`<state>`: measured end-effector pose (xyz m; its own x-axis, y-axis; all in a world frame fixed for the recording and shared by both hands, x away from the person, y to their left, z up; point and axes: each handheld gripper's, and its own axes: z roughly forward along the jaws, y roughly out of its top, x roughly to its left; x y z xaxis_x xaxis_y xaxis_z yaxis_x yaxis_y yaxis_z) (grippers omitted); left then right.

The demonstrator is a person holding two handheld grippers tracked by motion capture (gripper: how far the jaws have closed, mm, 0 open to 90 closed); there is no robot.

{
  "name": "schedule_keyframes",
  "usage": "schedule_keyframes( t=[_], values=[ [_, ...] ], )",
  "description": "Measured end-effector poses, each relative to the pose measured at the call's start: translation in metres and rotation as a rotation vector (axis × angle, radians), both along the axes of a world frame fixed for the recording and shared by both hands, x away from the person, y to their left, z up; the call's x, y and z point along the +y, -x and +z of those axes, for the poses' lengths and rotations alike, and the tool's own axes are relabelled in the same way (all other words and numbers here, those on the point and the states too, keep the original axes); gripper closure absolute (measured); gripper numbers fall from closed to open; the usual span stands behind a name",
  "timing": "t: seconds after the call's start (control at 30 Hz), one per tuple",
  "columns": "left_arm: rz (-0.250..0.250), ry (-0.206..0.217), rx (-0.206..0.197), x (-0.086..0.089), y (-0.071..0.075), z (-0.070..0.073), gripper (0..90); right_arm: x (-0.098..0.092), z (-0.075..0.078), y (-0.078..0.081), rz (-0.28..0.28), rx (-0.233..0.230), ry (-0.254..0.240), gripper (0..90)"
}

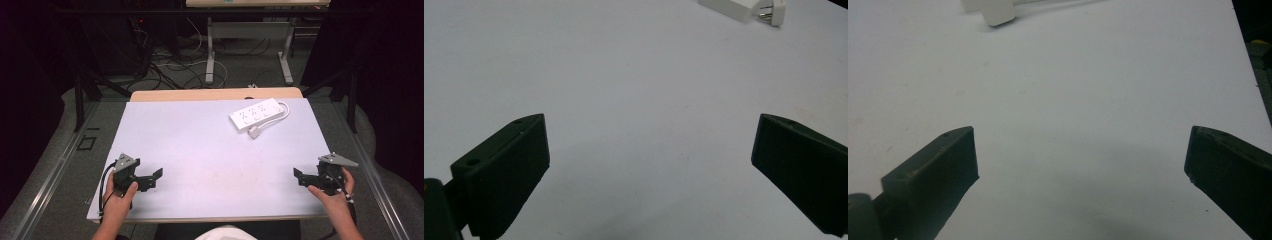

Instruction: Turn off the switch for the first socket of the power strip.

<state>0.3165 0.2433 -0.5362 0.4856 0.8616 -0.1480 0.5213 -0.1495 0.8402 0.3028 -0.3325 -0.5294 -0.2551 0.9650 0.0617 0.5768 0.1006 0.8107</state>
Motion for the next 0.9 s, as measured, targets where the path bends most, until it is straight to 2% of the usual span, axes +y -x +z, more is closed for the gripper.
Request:
schedule_keyframes(
  t=[0.2, 0.43, 0.77, 0.9],
  values=[
    [-0.004, -0.021, -0.016, -0.002, 0.000, -0.001, 2.2, 0.006, 0.007, -0.001, -0.002, -0.022, 0.015, 0.3],
    [-0.012, -0.027, -0.002, -0.001, 0.002, -0.002, 2.5, 0.011, 0.018, -0.003, 0.013, -0.056, 0.025, 1.6],
    [-0.007, -0.038, -0.005, -0.001, 0.004, -0.003, 2.9, 0.017, 0.030, -0.008, 0.035, -0.072, 0.048, 3.7],
    [-0.001, -0.039, -0.005, 0.000, 0.005, -0.003, 3.1, 0.018, 0.034, -0.011, 0.047, -0.064, 0.053, 4.9]
  ],
)
